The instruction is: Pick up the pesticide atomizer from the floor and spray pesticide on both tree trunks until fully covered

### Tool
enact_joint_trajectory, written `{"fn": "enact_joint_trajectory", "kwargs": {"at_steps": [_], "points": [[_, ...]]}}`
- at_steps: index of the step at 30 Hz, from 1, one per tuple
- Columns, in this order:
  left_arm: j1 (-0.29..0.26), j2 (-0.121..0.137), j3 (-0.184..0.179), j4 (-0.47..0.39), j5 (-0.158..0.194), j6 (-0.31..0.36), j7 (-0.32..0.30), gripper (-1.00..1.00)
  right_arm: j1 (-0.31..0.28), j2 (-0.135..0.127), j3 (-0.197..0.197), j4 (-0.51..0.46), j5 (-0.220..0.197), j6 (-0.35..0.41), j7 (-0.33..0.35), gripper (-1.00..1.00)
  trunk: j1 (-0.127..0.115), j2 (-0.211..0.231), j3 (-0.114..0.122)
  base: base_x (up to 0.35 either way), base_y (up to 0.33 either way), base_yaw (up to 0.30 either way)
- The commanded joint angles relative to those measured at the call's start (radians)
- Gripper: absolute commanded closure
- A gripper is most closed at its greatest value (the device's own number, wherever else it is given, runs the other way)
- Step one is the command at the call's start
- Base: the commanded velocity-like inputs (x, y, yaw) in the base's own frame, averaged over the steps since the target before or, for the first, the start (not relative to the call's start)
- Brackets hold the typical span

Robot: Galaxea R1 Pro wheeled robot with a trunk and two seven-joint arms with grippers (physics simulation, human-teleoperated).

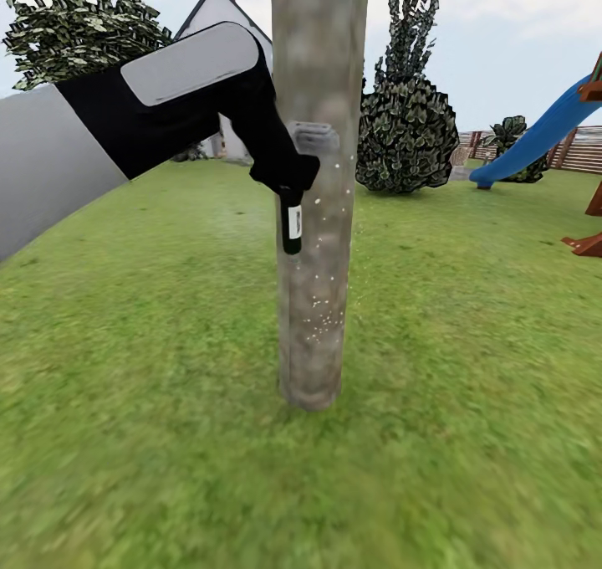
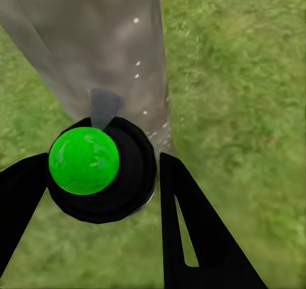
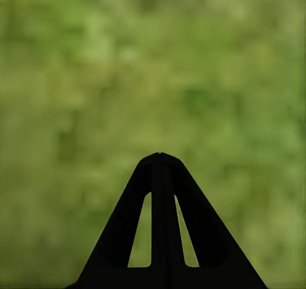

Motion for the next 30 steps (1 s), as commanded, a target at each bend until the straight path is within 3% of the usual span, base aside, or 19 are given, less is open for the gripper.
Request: {"fn": "enact_joint_trajectory", "kwargs": {"at_steps": [1,14,19,24,30], "points": [[-0.008,0.002,-0.003,-0.001,0.008,0.0,0.007,1.0,0.0,0.0,-0.002,-0.002,-0.006,0.006,0.004,1.0,0.0,0.0,-0.001,0.0,0.0,0.0],[-0.114,0.05,-0.04,-0.008,0.052,0.0,0.007,1.0,0.0,0.0,-0.002,-0.002,-0.006,0.006,0.004,1.0,0.0,0.0,-0.001,0.0,0.0,0.0],[-0.154,0.053,-0.087,-0.011,0.084,0.0,0.007,1.0,0.0,0.001,0.0,-0.002,-0.006,0.006,0.004,1.0,0.0,0.0,-0.001,0.0,0.0,0.0],[-0.16,0.053,-0.097,-0.012,0.103,0.0,0.007,1.0,0.0,0.002,0.0,-0.002,-0.006,0.006,0.005,1.0,0.0,0.0,-0.001,0.0,0.0,0.0],[-0.151,0.054,-0.116,-0.016,0.096,0.0,0.011,1.0,0.0,0.0,-0.002,-0.002,-0.006,0.006,0.007,1.0,0.0,0.0,-0.001,0.0,0.0,0.0]]}}
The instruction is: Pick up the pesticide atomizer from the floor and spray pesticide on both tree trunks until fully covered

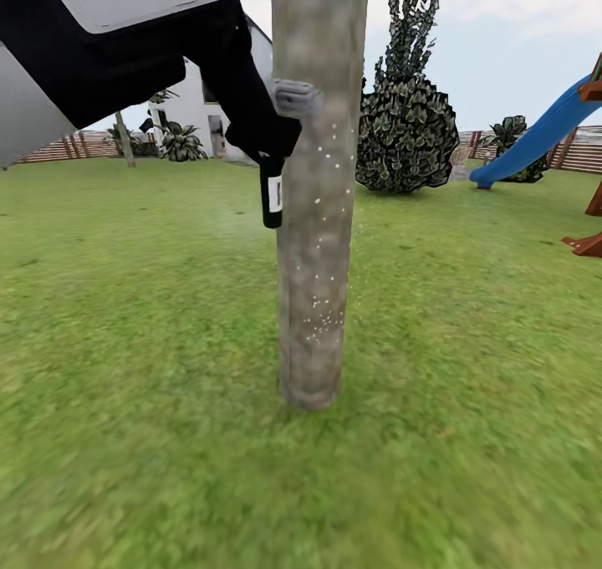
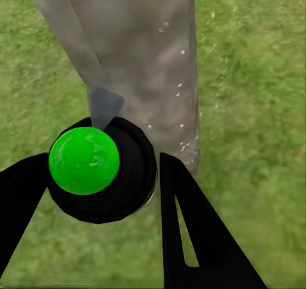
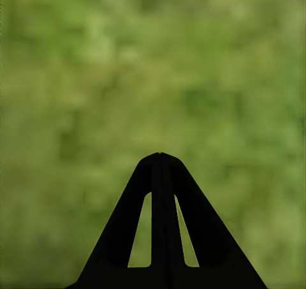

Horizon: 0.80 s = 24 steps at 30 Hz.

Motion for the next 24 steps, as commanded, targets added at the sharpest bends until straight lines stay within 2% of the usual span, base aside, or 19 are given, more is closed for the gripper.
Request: {"fn": "enact_joint_trajectory", "kwargs": {"at_steps": [1,2,6,11,14,17,18,21,24], "points": [[0.015,0.001,-0.004,-0.002,0.004,0.0,0.008,1.0,0.0,0.0,-0.002,-0.002,-0.006,0.006,0.004,1.0,0.0,0.0,-0.001,0.0,0.0,0.0],[0.033,0.002,-0.006,-0.002,0.001,0.0,0.011,1.0,0.0,0.0,-0.002,-0.002,-0.006,0.006,0.004,1.0,0.0,0.0,-0.001,0.0,0.0,0.0],[0.161,0.001,-0.008,-0.002,-0.007,0.0,0.101,1.0,0.0,0.0,-0.001,-0.002,-0.006,0.006,0.004,1.0,0.0,0.0,-0.001,0.0,0.0,0.0],[0.322,0.001,-0.007,-0.001,-0.01,0.0,0.124,1.0,0.0,0.001,0.0,-0.001,-0.006,0.006,0.005,1.0,0.0,0.0,-0.001,0.0,0.0,0.0],[0.392,0.002,-0.007,0.0,-0.011,0.0,0.128,1.0,0.0,0.001,0.0,-0.001,-0.006,0.006,0.006,1.0,0.0,0.0,-0.001,0.0,0.0,0.0],[0.437,0.002,-0.007,0.002,-0.012,0.0,0.13,1.0,0.0,0.002,0.002,-0.001,-0.006,0.006,0.006,1.0,0.0,0.0,-0.001,0.0,0.0,0.0],[0.467,0.002,-0.007,0.003,-0.037,0.0,0.13,1.0,0.0,0.002,0.002,0.0,-0.006,0.006,0.005,1.0,0.0,0.0,-0.001,0.0,0.0,0.0],[0.587,0.009,-0.007,0.003,-0.188,0.0,0.125,1.0,0.0,0.002,0.003,0.006,-0.006,0.006,0.006,1.0,0.0,0.0,-0.001,0.0,0.0,0.0],[0.669,0.019,-0.007,0.003,-0.239,0.0,0.123,1.0,0.0,0.002,0.004,0.01,-0.006,0.006,0.006,1.0,0.0,0.0,-0.001,0.0,0.0,0.0]]}}
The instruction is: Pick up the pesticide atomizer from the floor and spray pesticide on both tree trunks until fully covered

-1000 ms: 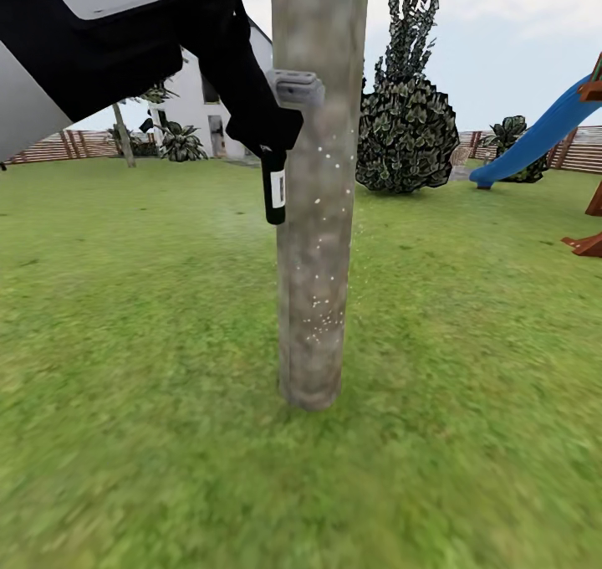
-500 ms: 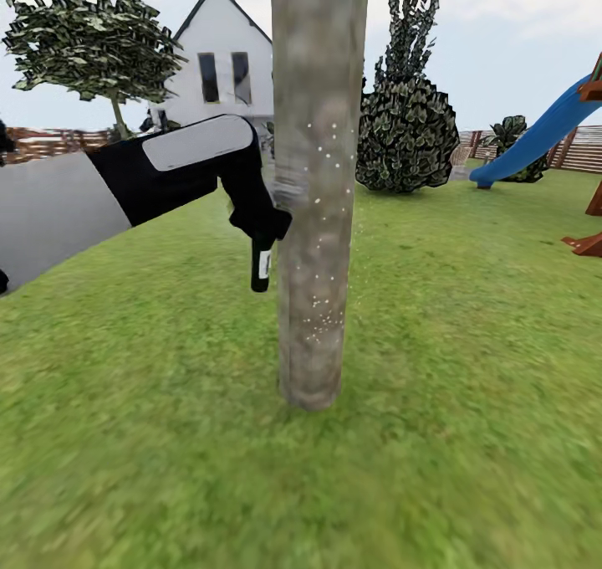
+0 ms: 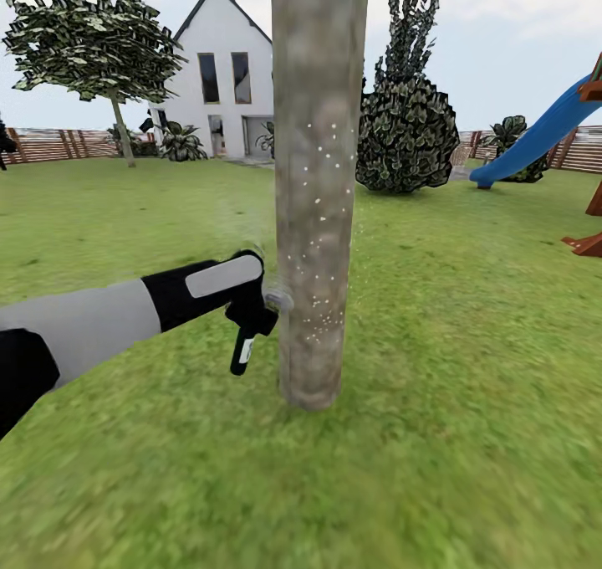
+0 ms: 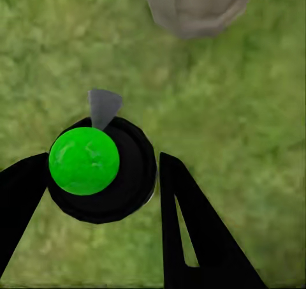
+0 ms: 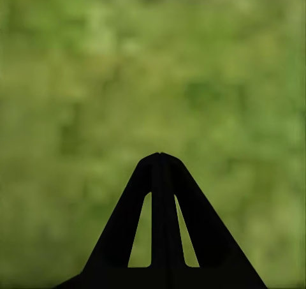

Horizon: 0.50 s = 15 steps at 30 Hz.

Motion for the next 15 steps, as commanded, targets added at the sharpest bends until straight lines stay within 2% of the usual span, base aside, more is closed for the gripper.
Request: {"fn": "enact_joint_trajectory", "kwargs": {"at_steps": [1,4,8,10,15], "points": [[0.018,0.002,-0.002,-0.001,-0.008,0.0,0.009,1.0,0.0,0.0,-0.002,-0.002,-0.006,0.006,0.004,1.0,0.0,-0.001,-0.001,0.0,0.0,0.0],[0.096,0.003,0.003,-0.003,-0.077,0.0,0.004,1.0,0.0,0.0,-0.003,-0.001,-0.006,0.006,0.007,1.0,0.0,-0.001,-0.001,0.0,0.0,0.0],[0.135,0.004,0.006,-0.003,-0.102,0.0,-0.009,1.0,0.0,0.0,-0.002,0.004,-0.006,0.006,0.007,1.0,0.0,-0.001,-0.001,0.0,0.023,-0.006],[0.158,0.004,0.007,-0.002,-0.129,0.0,-0.022,1.0,0.0,0.0,-0.003,0.009,-0.006,0.006,0.008,1.0,0.0,-0.001,-0.001,0.0,0.191,-0.094],[0.185,0.008,0.008,0.005,-0.181,-0.002,-0.101,1.0,0.0,0.0,-0.003,0.012,-0.006,0.006,0.01,1.0,0.0,-0.001,-0.001,0.0,0.301,-0.202]]}}
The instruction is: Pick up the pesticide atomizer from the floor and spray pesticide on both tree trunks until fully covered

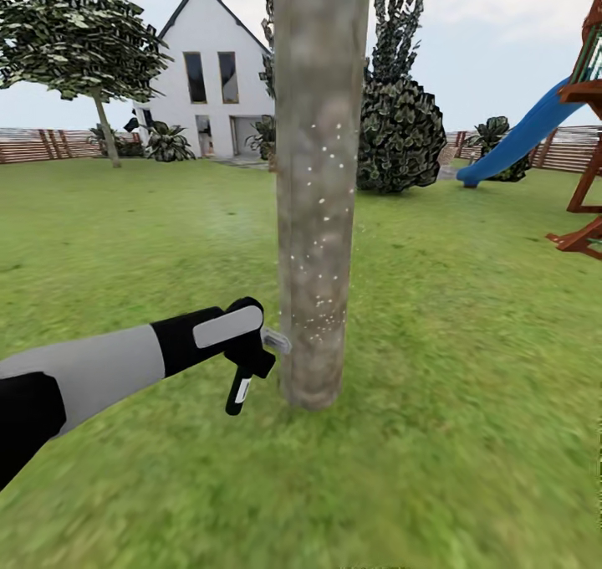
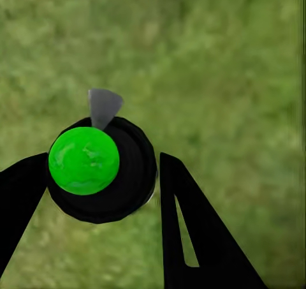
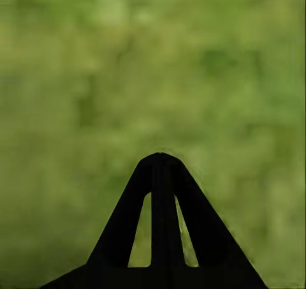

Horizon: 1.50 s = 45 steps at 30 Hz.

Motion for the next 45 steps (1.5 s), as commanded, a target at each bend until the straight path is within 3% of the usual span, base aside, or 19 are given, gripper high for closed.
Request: {"fn": "enact_joint_trajectory", "kwargs": {"at_steps": [1,25,45], "points": [[0.004,0.002,-0.002,-0.002,0.003,-0.002,0.005,1.0,0.0,0.0,-0.002,0.0,-0.006,0.006,0.005,1.0,0.0,0.0,-0.001,0.0,0.326,-0.237],[0.023,0.005,-0.001,0.001,-0.002,-0.027,-0.056,1.0,0.0,-0.001,-0.004,0.014,-0.008,0.004,0.006,1.0,0.0,0.0,-0.001,0.0,0.33,-0.18],[0.025,0.003,-0.001,0.001,-0.002,-0.027,-0.06,1.0,0.0,-0.001,-0.005,0.014,-0.008,0.004,0.008,1.0,0.0,0.0,0.008,0.0,0.331,-0.182]]}}
